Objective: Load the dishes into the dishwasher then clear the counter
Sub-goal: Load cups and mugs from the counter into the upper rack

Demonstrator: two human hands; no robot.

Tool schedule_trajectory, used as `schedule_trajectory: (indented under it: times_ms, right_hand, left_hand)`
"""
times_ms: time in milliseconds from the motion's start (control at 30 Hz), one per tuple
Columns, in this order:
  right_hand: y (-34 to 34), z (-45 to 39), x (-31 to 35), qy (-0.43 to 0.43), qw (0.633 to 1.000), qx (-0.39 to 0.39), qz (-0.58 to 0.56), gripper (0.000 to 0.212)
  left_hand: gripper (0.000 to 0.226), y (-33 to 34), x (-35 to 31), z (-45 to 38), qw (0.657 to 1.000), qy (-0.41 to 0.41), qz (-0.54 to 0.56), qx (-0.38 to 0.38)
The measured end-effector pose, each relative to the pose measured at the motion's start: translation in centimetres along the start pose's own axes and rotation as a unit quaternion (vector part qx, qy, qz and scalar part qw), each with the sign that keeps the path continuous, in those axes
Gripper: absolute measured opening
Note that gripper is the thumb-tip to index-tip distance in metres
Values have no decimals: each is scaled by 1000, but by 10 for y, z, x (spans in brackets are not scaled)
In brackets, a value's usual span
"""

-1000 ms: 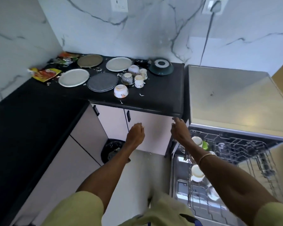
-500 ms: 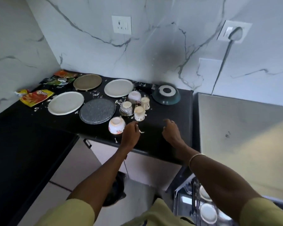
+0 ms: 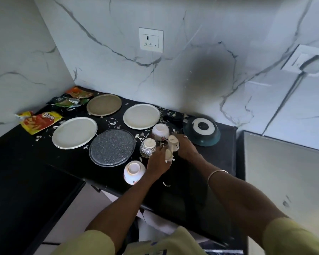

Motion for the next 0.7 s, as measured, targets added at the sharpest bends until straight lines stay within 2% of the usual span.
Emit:
schedule_trajectory:
  times_ms: [100, 200, 300, 533, 700]
  right_hand:
    - [4, -16, 18, -15, 998, 45, 51, 67]
    - [7, -24, 18, 5, 998, 16, 59, 58]
    - [11, -21, 12, 13, 998, 15, 53, 59]
    - [4, 4, -6, 24, 999, -24, 3, 49]
    - [-9, 36, -25, 27, 997, -66, -29, 53]
  left_hand:
    - [69, -3, -1, -5, 1000, -5, 12, 10]
    - [59, 1, 1, -6, 999, -2, 36, 11]
    - [55, 6, 3, -6, 999, -9, 51, 14]
    - [64, 2, -2, -3, 998, -16, 59, -6]
    - [65, 0, -9, 8, 997, -32, 68, -24]
Point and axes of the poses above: each hand's wrist, its own z-axis away from the middle knuckle, its own y-axis out of the palm, x = y × z, the point moved 3 cm from there along -z, towards the middle knuckle, and after that the axes turned 4 degrees about -y, right-handed, at the moved point
